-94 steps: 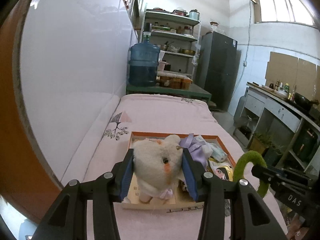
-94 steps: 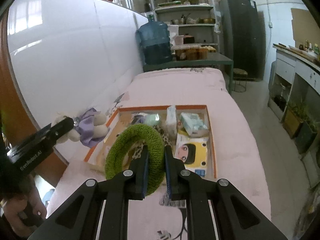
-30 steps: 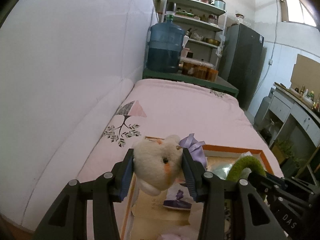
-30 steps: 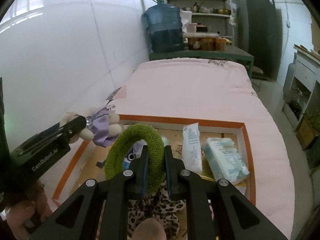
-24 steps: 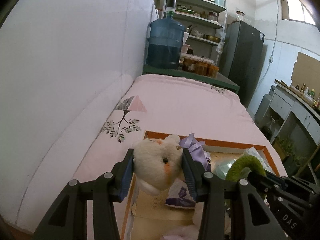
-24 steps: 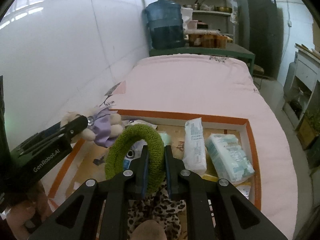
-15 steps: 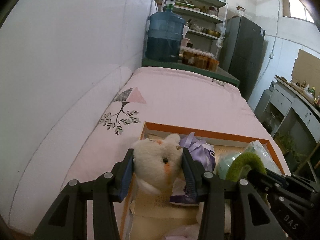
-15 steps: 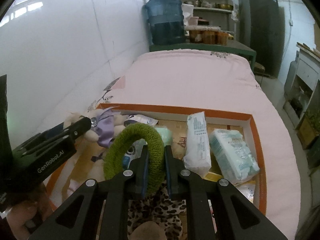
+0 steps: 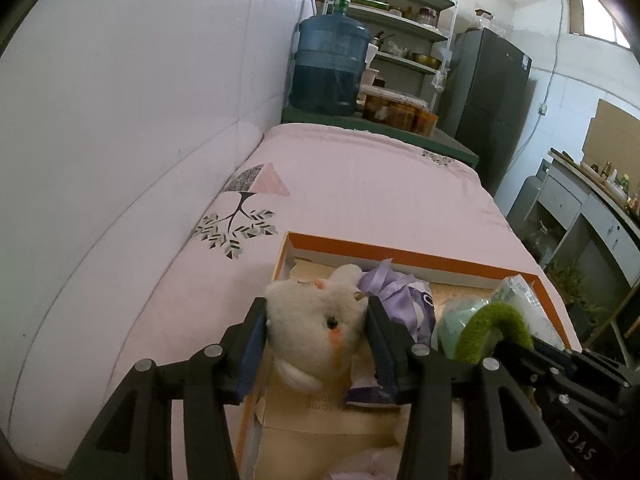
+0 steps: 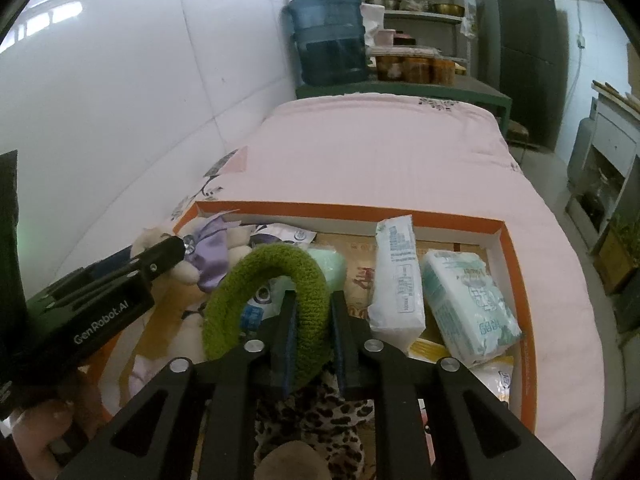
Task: Organize soft objects
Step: 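Lower both items into the tray box and open both grippers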
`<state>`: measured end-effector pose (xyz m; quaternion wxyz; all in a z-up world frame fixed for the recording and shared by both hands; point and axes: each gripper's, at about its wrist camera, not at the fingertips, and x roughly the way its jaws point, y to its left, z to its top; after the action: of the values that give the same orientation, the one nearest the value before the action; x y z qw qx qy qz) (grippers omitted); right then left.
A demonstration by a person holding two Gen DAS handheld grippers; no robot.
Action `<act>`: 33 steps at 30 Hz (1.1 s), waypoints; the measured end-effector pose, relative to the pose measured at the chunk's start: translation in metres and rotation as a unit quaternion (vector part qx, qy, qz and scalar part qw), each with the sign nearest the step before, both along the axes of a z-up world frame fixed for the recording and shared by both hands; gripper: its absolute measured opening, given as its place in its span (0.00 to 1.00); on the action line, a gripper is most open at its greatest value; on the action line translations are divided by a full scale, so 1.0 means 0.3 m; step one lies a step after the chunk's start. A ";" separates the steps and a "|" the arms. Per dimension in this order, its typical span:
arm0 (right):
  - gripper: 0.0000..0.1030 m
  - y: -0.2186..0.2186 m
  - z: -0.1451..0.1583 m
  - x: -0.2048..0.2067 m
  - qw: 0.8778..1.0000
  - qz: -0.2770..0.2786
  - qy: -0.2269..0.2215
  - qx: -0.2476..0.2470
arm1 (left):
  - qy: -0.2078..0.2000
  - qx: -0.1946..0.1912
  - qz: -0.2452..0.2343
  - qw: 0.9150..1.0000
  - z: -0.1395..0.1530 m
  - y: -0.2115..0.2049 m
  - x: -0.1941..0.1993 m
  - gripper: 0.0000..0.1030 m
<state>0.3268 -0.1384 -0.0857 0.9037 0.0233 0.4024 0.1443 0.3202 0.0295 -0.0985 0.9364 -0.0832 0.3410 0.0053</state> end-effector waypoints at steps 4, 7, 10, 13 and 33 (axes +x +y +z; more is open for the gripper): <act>0.25 -0.002 -0.001 -0.004 1.000 0.000 -0.002 0.005 | 0.005 0.010 0.005 1.000 -0.005 -0.004 0.003 0.48; 0.30 -0.007 0.005 -0.010 1.000 -0.001 -0.006 0.012 | 0.004 0.011 0.005 1.000 -0.006 -0.004 0.002 0.49; 0.33 -0.012 0.015 -0.017 1.000 0.000 -0.012 0.014 | 0.003 0.013 0.004 1.000 -0.010 -0.004 0.001 0.51; 0.37 -0.013 0.030 -0.028 1.000 0.000 -0.020 0.017 | 0.001 0.015 0.004 1.000 -0.008 -0.005 0.000 0.53; 0.42 -0.037 0.068 -0.070 0.999 -0.014 -0.028 0.017 | -0.023 0.016 -0.003 1.000 0.062 -0.017 -0.043 0.62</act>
<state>0.3058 -0.1495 -0.0652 0.9162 0.0401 0.3739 0.1385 0.3074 0.0245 -0.0799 0.9452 -0.0675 0.3195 0.0065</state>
